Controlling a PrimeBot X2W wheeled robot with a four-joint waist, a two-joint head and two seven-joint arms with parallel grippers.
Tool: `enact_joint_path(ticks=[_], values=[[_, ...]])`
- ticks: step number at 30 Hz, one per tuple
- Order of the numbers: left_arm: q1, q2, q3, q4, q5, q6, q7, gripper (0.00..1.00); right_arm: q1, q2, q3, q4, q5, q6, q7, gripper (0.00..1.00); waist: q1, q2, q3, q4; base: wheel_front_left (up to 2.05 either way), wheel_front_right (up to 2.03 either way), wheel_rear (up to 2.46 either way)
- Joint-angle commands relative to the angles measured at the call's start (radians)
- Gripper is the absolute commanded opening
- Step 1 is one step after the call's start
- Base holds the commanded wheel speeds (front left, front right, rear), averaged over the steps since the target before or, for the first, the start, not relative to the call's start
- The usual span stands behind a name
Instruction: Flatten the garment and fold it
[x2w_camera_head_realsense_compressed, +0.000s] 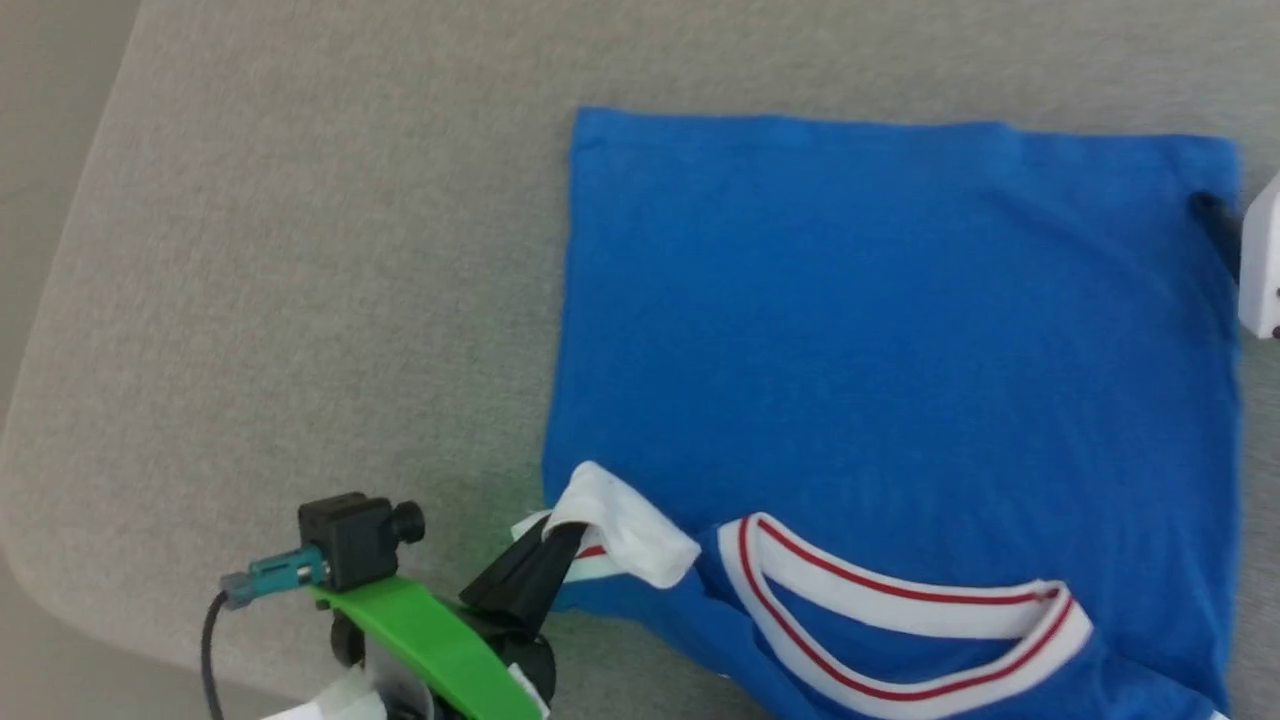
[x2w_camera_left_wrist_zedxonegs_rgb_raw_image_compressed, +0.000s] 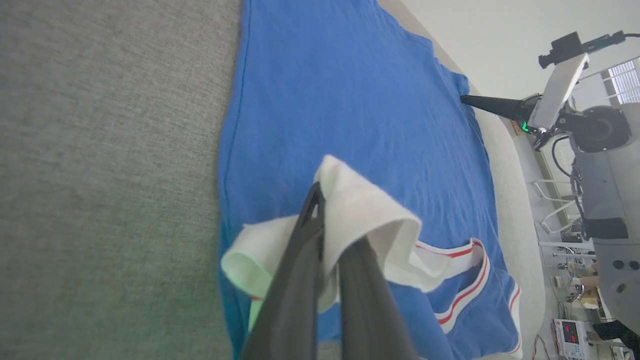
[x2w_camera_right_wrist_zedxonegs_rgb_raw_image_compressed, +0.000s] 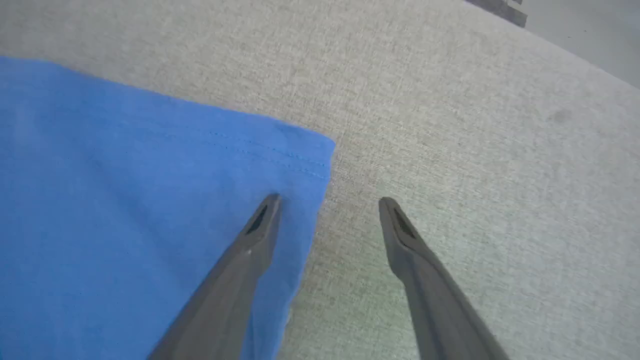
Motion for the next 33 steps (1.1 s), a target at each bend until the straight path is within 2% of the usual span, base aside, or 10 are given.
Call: enact_joint_path(ticks=[1, 4, 6, 12, 20, 27, 33], values=[[-0.027, -0.006, -0.005, 0.008, 0.001, -0.012, -0.007, 0.0, -0.017, -0.006, 0.008, 0.014, 0.001, -0.002, 0.011, 1.0, -0.0001, 0.0, 0.055, 0.056, 0.0, 0.0, 0.0], [-0.04, -0.013, -0.014, 0.022, 0.001, -0.019, -0.009, 0.0, -0.016, -0.01, 0.017, 0.037, 0.006, -0.002, 0.025, 1.0, -0.0001, 0.0, 0.061, 0.069, 0.0, 0.0, 0.0], [-0.046, -0.017, -0.016, 0.03, 0.0, -0.021, -0.013, 0.0, -0.013, -0.008, 0.016, 0.048, 0.009, -0.002, 0.026, 0.0, -0.0001, 0.0, 0.062, 0.074, 0.0, 0.0, 0.0], [-0.049, -0.016, -0.003, 0.045, 0.0, -0.022, -0.031, 0.0, -0.016, -0.005, 0.028, 0.058, 0.013, -0.002, -0.007, 0.0, -0.0001, 0.0, 0.035, 0.057, 0.0, 0.0, 0.0], [-0.029, 0.005, 0.03, 0.045, 0.0, -0.011, -0.048, 0.0, 0.002, -0.012, -0.009, 0.051, 0.028, -0.002, -0.181, 0.0, -0.0001, 0.0, -0.069, -0.036, 0.0, 0.0, 0.0], [0.017, 0.026, 0.053, 0.035, -0.005, 0.012, -0.051, 0.0, 0.14, -0.018, -0.122, -0.003, 0.054, -0.002, -0.278, 0.0, -0.0001, 0.0, -0.167, -0.142, 0.0, 0.0, 0.0], [0.062, 0.037, 0.059, 0.025, -0.008, 0.031, -0.051, 0.0, 0.345, 0.017, -0.262, -0.093, 0.089, -0.002, -0.293, 0.0, -0.0001, 0.0, -0.218, -0.226, 0.0, 0.0, 0.0]])
